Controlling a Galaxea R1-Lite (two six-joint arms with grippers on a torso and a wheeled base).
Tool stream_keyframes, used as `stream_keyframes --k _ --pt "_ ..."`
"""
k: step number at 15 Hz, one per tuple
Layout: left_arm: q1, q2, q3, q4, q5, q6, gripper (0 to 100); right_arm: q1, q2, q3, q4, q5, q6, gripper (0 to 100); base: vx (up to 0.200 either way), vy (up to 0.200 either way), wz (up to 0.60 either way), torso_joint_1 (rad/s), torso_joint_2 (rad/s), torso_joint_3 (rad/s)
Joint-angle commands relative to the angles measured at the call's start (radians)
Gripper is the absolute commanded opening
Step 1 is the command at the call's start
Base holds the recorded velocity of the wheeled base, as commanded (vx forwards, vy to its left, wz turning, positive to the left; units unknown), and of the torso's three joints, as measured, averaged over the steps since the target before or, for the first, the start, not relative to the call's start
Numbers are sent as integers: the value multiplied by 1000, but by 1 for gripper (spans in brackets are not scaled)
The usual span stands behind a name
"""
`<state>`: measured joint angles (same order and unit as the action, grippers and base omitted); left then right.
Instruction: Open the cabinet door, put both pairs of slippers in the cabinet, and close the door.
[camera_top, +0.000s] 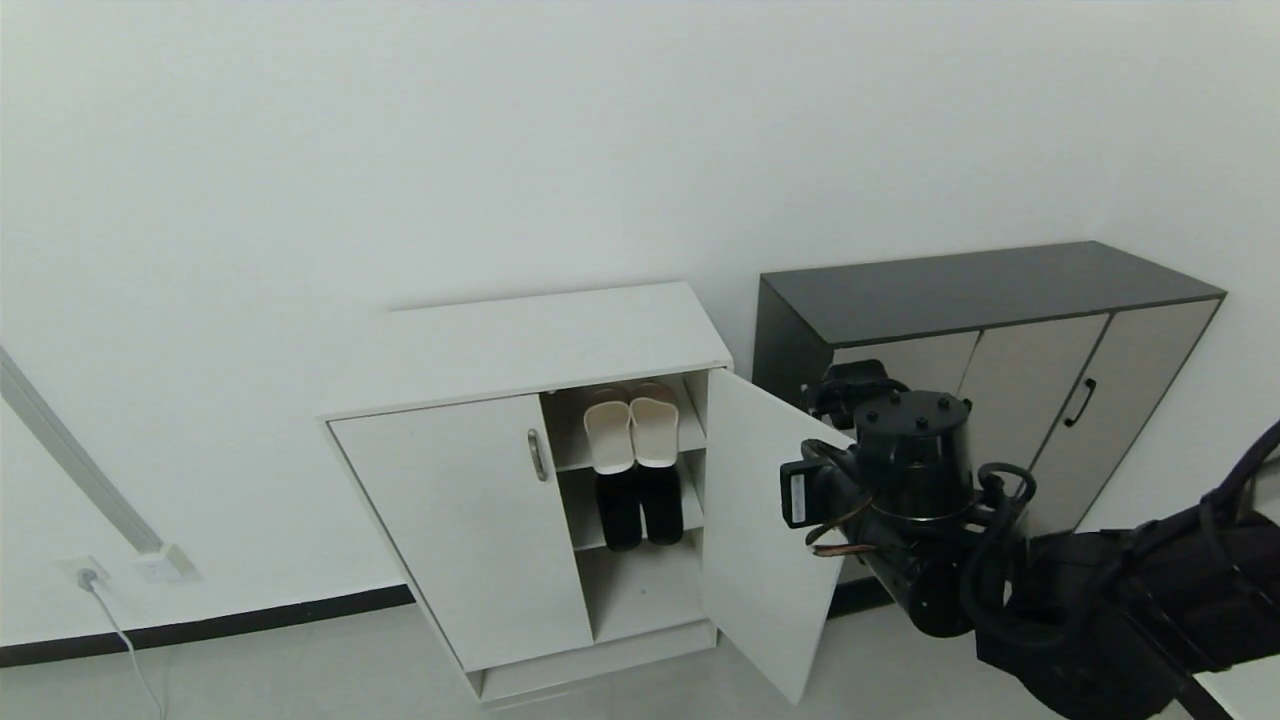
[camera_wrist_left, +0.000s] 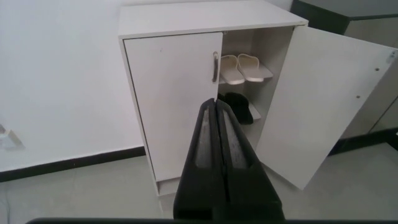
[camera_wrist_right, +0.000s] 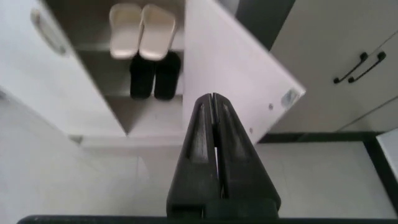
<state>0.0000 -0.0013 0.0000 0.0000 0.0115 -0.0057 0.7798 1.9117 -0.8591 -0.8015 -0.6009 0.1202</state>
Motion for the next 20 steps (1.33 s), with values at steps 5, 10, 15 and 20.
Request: stream_keyframes --k 5,10,15,20 --pt "0 1 0 0 -1 0 0 -186 64 -255 202 141 -1 0 0 0 0 0 0 0" --pt "0 1 0 0 -1 0 0 -297 153 -471 393 243 21 0 0 0 0 0 0 0" --pt "0 1 0 0 -1 0 0 -367 265 -514 416 314 73 0 0 0 0 0 0 0" --pt "0 1 0 0 -1 0 0 -370 311 -514 412 314 78 0 0 0 0 0 0 0"
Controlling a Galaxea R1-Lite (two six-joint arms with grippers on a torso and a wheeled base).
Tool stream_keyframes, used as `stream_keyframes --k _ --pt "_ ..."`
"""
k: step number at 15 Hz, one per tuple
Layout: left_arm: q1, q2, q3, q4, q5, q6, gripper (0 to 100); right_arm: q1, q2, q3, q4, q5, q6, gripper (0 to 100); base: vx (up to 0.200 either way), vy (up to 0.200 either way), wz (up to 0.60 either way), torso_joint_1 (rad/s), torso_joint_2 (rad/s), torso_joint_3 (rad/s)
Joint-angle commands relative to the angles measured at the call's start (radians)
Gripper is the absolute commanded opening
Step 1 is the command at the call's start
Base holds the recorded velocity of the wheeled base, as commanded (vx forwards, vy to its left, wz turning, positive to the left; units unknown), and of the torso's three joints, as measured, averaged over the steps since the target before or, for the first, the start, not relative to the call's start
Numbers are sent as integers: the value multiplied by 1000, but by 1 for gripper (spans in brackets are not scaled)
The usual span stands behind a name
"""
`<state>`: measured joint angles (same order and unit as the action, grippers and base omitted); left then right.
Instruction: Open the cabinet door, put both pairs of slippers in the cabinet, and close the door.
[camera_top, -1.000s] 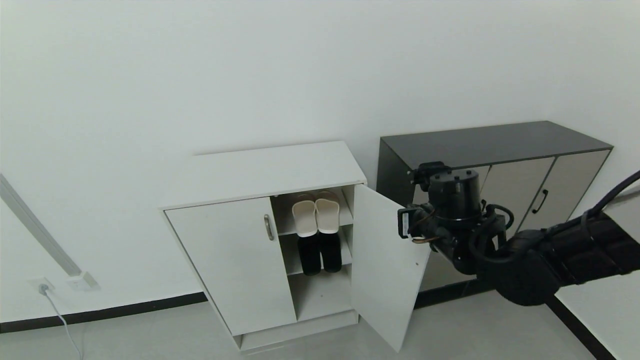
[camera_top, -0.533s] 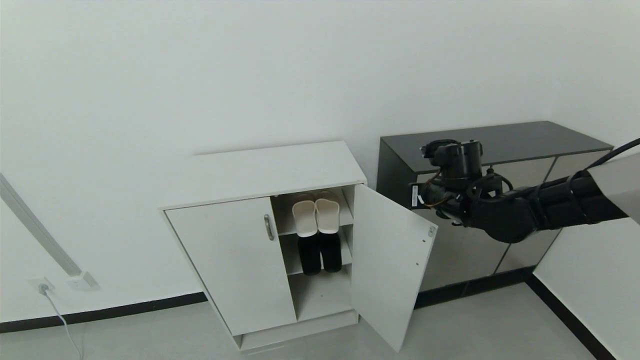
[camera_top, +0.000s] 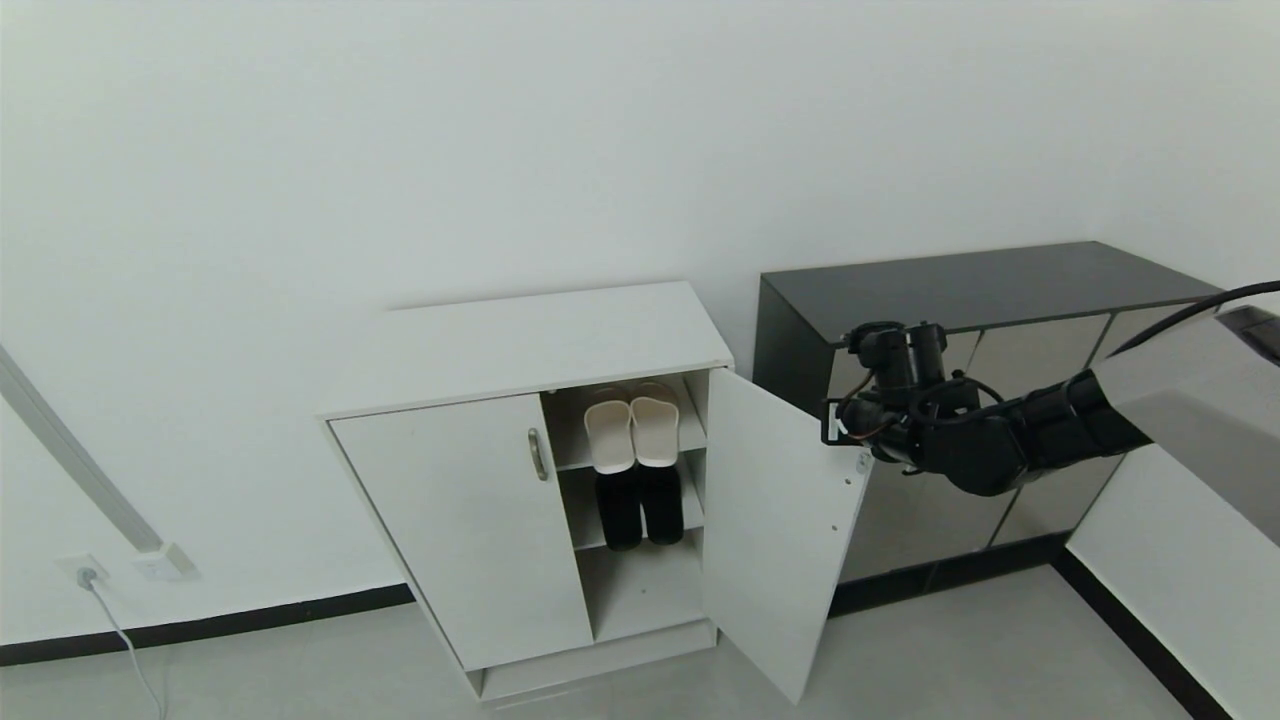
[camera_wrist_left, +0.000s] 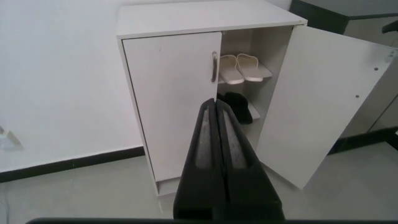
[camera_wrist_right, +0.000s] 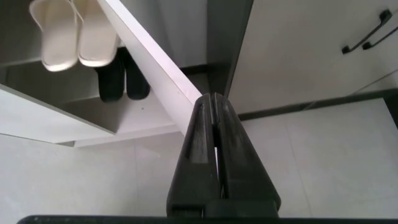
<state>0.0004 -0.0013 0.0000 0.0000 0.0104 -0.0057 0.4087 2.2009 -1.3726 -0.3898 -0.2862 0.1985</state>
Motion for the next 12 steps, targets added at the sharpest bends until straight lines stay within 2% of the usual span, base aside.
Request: stream_keyframes --k 1,12 --pt "0 1 0 0 0 0 0 1 28 -2 -1 -1 -1 0 0 0 0 0 0 0" --pt "0 1 0 0 0 0 0 -1 59 -5 -24 -4 -4 0 0 0 0 0 0 0"
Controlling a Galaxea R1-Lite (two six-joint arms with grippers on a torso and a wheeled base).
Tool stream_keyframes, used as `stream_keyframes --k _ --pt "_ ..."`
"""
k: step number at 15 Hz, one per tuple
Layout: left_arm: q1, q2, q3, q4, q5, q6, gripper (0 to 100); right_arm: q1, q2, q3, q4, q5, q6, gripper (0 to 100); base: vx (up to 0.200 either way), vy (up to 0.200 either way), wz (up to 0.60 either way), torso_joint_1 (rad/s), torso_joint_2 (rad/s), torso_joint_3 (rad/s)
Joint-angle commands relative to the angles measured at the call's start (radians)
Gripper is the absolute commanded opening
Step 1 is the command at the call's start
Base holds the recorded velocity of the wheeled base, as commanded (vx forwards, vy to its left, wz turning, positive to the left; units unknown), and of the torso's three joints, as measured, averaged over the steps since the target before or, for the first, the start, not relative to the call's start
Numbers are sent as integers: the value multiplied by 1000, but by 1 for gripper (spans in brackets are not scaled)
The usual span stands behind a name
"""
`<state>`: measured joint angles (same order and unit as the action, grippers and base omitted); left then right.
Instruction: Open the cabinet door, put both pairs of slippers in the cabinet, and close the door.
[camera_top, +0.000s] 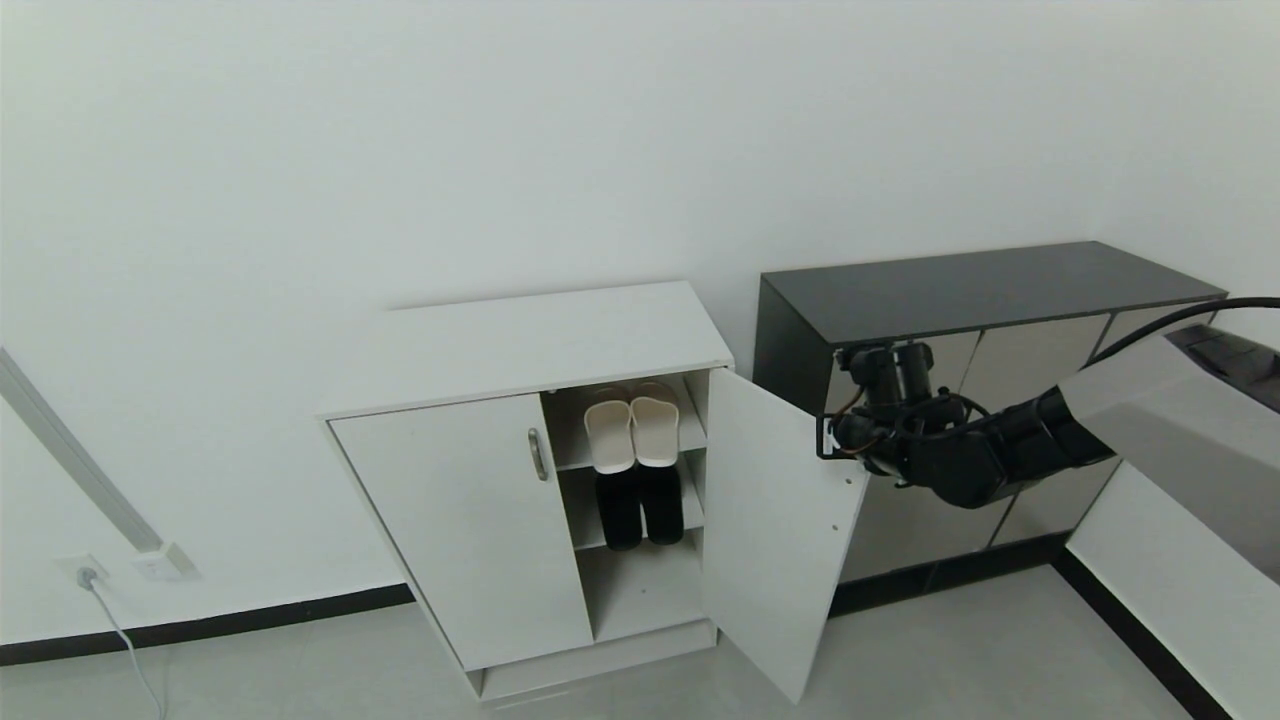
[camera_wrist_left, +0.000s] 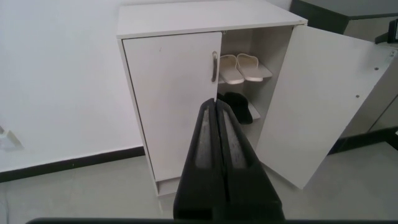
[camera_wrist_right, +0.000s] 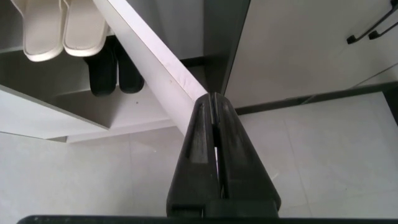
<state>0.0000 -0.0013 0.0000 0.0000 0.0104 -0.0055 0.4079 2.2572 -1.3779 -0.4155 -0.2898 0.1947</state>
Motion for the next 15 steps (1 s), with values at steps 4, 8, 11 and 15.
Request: stream_keyframes --k 4,8,11,15 --pt "0 1 0 0 0 -1 0 9 -1 3 1 -3 0 0 0 0 0 0 0 0" --pt "0 1 0 0 0 -1 0 83 -44 56 -2 -5 6 0 0 0 0 0 0 0" --pt "0 1 0 0 0 -1 0 152 -111 118 -42 -5 5 0 0 0 0 0 0 0" --pt "0 1 0 0 0 -1 0 178 -154 166 -49 -5 8 0 0 0 0 0 0 0"
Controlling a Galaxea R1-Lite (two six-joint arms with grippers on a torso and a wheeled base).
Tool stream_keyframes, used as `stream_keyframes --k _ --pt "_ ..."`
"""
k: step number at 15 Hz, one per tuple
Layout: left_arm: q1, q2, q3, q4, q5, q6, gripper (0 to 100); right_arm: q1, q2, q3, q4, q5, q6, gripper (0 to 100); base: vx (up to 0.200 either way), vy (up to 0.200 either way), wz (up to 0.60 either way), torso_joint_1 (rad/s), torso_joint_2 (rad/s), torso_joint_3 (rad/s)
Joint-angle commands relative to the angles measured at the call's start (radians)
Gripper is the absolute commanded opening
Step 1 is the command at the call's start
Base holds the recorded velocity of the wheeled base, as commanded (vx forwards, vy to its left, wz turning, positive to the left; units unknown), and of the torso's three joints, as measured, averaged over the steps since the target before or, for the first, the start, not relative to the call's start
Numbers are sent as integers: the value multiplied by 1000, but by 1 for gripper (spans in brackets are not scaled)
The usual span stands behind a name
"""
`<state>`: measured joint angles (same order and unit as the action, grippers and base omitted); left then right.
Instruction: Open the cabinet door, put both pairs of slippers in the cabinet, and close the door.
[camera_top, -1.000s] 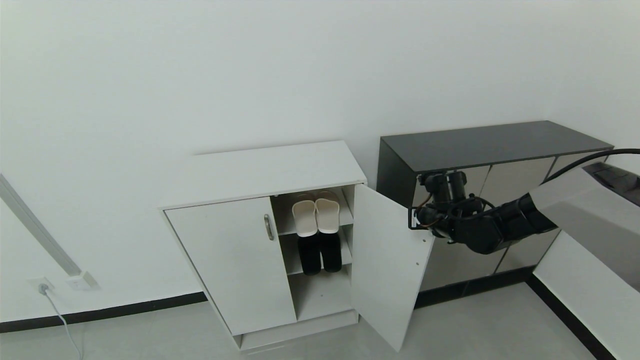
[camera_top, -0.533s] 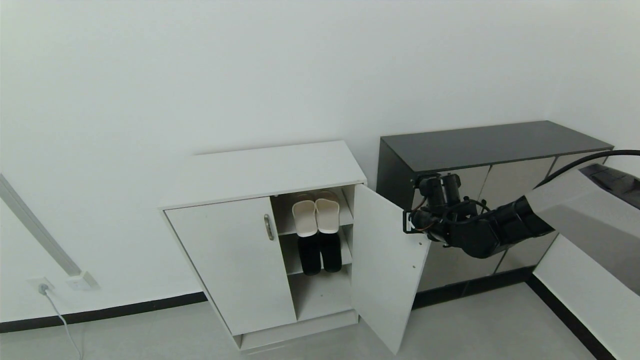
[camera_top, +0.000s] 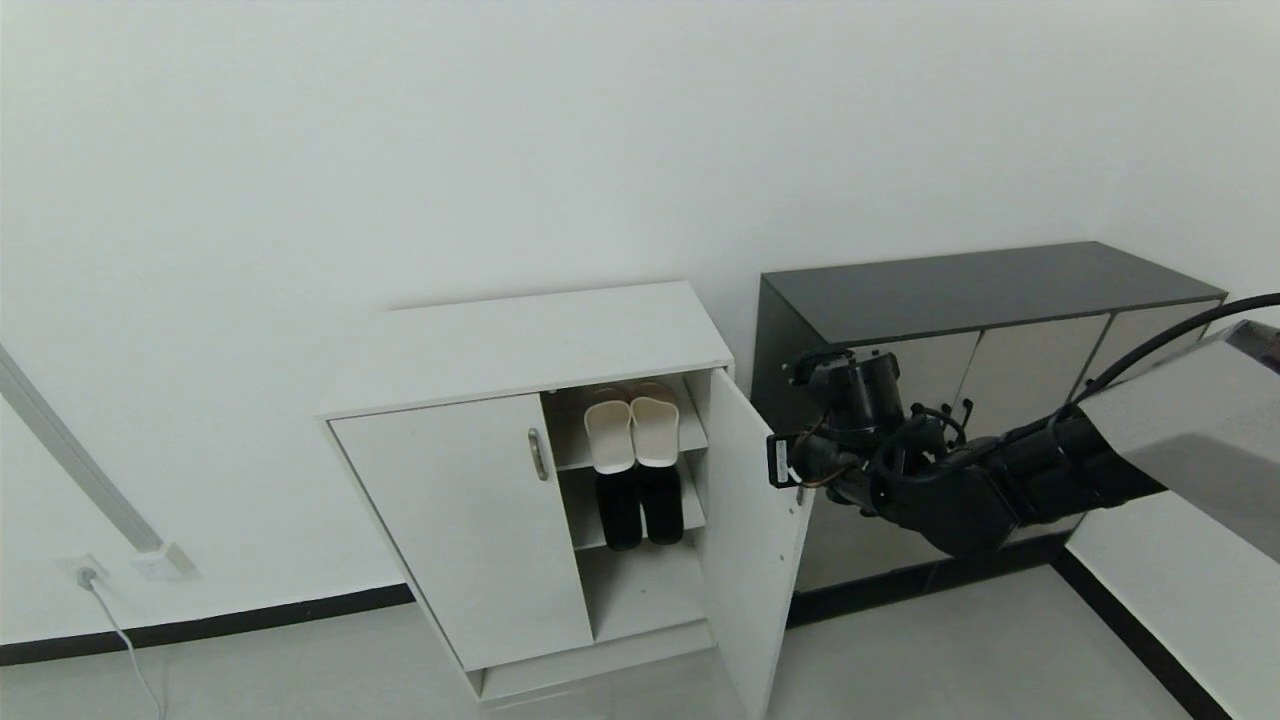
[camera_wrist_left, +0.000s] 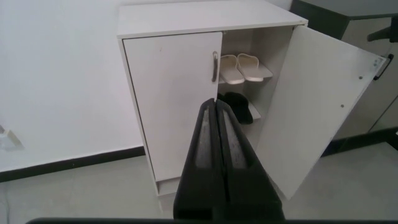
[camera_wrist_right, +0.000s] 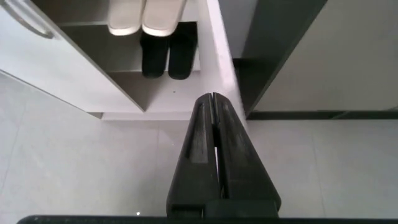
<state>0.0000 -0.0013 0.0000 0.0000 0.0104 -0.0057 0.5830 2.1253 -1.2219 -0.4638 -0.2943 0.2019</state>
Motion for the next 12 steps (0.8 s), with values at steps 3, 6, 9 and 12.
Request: stream_keyframes --k 3,6,9,12 --pt "0 1 0 0 0 0 0 -22 31 9 -7 0 -1 0 0 0 0 0 0 0" --pt "0 1 0 0 -1 0 0 -23 88 4 -39 0 -7 0 0 0 0 0 0 0" --pt "0 1 0 0 -1 0 0 3 119 -2 -38 0 -7 0 0 0 0 0 0 0" --pt "0 1 0 0 -1 0 0 47 116 -4 -42 4 -2 0 0 0 0 0 0 0"
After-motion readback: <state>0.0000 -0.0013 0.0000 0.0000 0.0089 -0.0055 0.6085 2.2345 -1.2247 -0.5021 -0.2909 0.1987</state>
